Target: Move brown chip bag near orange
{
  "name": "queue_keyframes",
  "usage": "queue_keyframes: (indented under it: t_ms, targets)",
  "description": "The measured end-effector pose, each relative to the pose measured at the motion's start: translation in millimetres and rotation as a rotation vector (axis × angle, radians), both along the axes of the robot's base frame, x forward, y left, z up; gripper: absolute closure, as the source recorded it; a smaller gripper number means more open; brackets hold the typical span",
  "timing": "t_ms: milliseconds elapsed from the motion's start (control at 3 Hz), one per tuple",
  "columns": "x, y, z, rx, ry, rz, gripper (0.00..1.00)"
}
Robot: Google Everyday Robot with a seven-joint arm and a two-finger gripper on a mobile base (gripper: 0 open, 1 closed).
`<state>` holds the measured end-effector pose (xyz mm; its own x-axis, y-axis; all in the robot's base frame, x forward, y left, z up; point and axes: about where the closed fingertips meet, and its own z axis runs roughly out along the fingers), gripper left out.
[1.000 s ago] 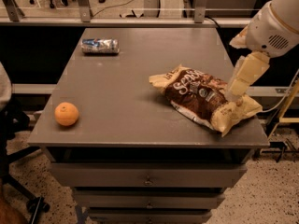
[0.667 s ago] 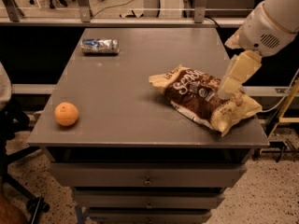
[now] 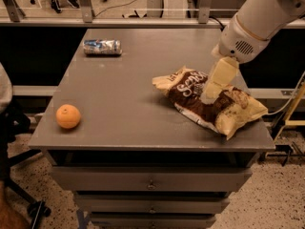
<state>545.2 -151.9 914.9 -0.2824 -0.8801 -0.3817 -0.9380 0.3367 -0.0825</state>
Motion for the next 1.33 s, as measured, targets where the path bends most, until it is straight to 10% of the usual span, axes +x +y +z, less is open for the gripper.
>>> queue_keyframes:
  t_ms: [667, 1333]
  targets:
    - [2, 10, -35, -0.031, 0.082, -0.037, 0.02]
    - [0, 17, -54, -0.003, 0.130, -0.032, 0.55]
